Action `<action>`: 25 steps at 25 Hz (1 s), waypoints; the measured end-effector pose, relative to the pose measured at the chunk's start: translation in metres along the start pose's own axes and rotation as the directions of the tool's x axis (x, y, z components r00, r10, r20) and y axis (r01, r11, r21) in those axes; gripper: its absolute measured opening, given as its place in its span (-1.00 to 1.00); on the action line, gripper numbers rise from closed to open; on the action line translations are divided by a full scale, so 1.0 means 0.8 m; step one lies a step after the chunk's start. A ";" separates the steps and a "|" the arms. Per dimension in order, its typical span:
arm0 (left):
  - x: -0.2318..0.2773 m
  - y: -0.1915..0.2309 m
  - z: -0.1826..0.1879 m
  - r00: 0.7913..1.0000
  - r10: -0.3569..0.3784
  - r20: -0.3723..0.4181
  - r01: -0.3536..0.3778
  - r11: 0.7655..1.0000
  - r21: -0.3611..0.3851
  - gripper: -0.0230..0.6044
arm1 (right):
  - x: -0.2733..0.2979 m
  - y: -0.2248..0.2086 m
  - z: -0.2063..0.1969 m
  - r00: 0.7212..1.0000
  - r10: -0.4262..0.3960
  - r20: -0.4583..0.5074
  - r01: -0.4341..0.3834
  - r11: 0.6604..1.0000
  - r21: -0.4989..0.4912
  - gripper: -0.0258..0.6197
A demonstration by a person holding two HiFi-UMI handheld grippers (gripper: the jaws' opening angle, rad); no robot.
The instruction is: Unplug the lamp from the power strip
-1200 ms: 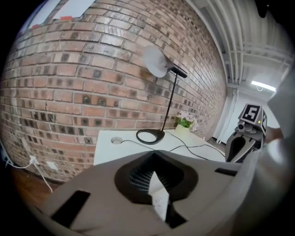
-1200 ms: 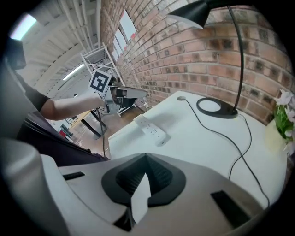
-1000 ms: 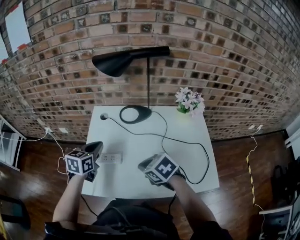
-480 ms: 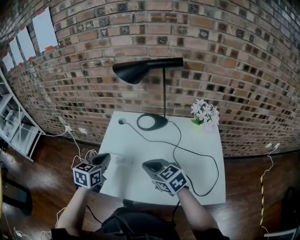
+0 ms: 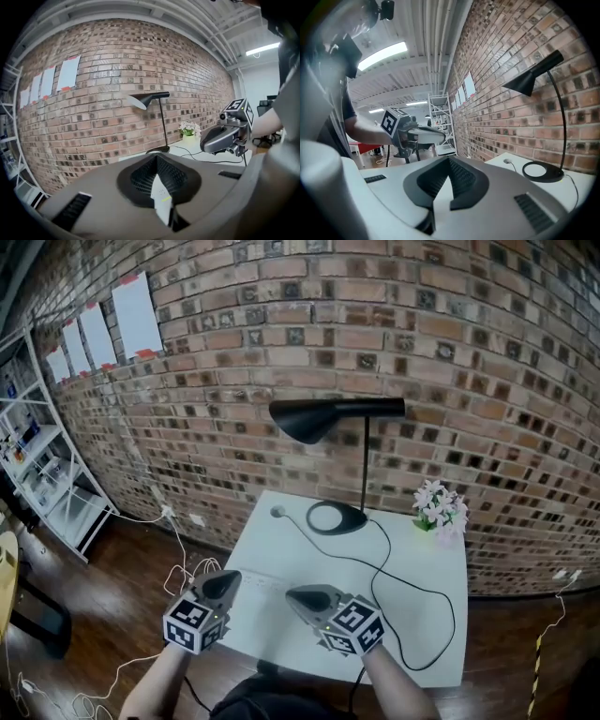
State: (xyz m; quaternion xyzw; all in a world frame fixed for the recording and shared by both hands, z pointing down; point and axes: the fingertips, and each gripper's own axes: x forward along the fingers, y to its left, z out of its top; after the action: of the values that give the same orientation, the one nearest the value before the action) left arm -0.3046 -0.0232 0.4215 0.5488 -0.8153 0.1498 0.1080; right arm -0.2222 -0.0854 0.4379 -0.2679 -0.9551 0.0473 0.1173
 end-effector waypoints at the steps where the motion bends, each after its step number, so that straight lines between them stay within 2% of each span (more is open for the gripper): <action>1: -0.007 0.001 0.000 1.000 0.018 0.006 -0.018 1.000 0.001 -0.94 | -0.001 0.005 0.002 1.000 0.022 0.017 -0.023 1.000 0.017 -0.92; 6: -0.034 0.007 -0.010 0.993 0.115 0.005 -0.115 0.993 0.016 -0.93 | -0.004 0.020 0.009 0.989 0.119 0.093 -0.129 0.986 0.109 -0.92; 8: -0.041 0.010 -0.014 0.989 0.150 -0.002 -0.150 0.989 0.012 -0.93 | -0.005 0.022 0.002 0.989 0.118 0.086 -0.128 0.986 0.111 -0.92; 11: -0.050 0.021 -0.015 0.980 0.197 -0.013 -0.197 0.980 0.028 -0.93 | 0.002 0.015 -0.003 0.995 0.079 0.057 -0.085 0.992 0.098 -0.92; 14: -0.064 0.030 -0.016 0.969 0.247 -0.019 -0.246 0.968 0.055 -0.93 | 0.019 0.015 -0.011 0.999 0.048 0.009 -0.049 0.989 0.142 -0.92; 17: -0.080 0.035 -0.027 0.961 0.276 -0.034 -0.273 0.959 0.074 -0.93 | 0.037 0.029 -0.013 0.998 0.065 -0.001 -0.064 0.986 0.154 -0.92; 25: -0.130 0.058 -0.052 0.944 0.327 -0.053 -0.325 0.945 0.040 -0.93 | 0.082 0.073 -0.001 0.990 0.140 0.014 -0.141 0.978 0.151 -0.92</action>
State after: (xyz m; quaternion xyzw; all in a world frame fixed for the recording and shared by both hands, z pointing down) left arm -0.3082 0.0976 0.4187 0.4033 -0.8889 0.1941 0.0972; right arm -0.2470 -0.0018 0.4427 -0.3248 -0.9276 0.1286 0.1321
